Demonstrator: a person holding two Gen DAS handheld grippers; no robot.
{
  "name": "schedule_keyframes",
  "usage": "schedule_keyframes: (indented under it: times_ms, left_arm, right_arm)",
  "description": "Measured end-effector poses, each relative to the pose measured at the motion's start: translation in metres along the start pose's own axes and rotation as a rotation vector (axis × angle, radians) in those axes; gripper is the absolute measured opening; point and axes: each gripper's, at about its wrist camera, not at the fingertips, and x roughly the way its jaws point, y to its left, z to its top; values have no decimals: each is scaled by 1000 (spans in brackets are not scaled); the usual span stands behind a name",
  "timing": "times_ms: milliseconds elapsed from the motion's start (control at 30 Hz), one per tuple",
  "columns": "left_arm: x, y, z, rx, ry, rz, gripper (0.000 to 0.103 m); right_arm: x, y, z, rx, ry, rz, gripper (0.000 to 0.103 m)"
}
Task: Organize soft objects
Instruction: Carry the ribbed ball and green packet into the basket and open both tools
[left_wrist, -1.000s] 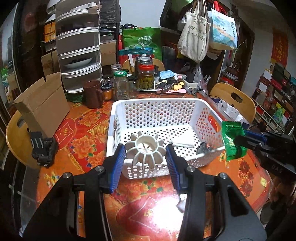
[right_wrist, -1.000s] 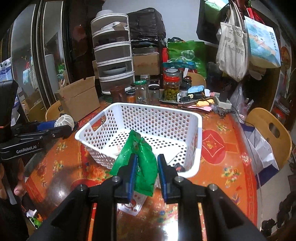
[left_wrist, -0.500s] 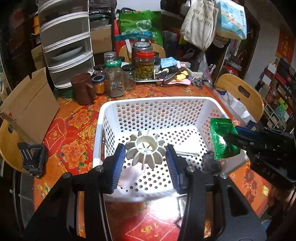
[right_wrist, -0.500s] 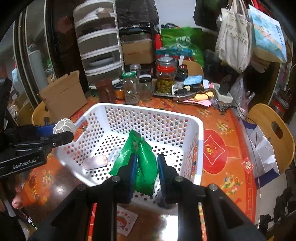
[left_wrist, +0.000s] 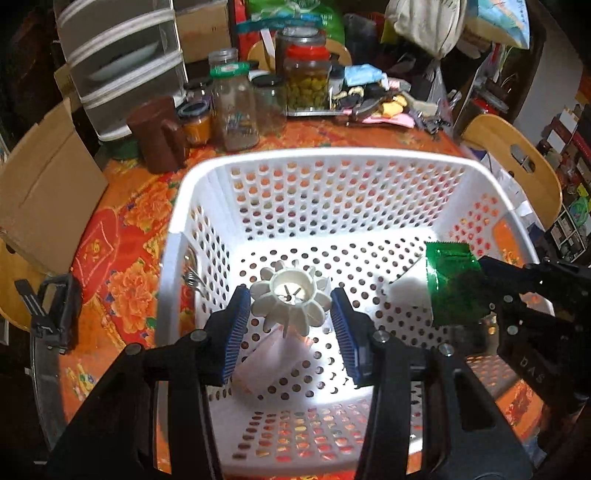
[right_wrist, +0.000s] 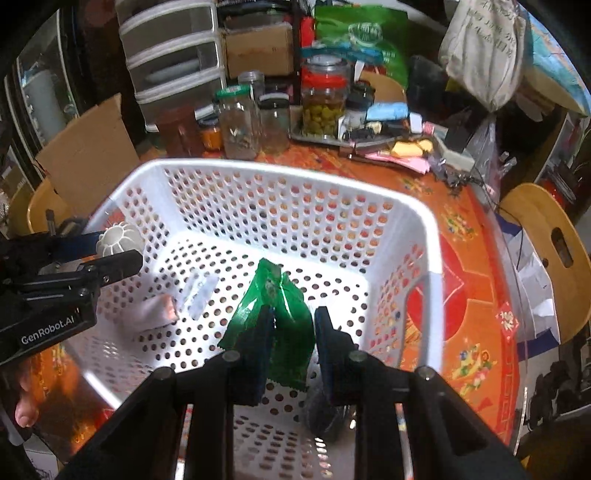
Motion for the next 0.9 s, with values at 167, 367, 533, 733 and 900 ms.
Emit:
schedule_keyframes:
  times_ms: [167, 367, 533, 733, 900]
  left_arm:
    - [21, -4, -2, 19, 18, 37, 43]
    - [22, -9, -3, 22, 20, 5, 43]
    - [25, -10, -4, 13, 23, -1, 43]
    - [20, -11, -5, -3, 5, -30, 57]
    - [1, -16, -6, 11, -51, -31, 84]
  right_arm:
    - [26, 6, -2, -33, 68, -39, 22]
    - [28, 6, -3, -26, 61, -35, 23]
    - [23, 3, -3, -13, 37, -21, 28]
    - [8, -2, -2, 5, -19, -19, 61]
    - [-11, -11, -6, 27, -68, -9, 74]
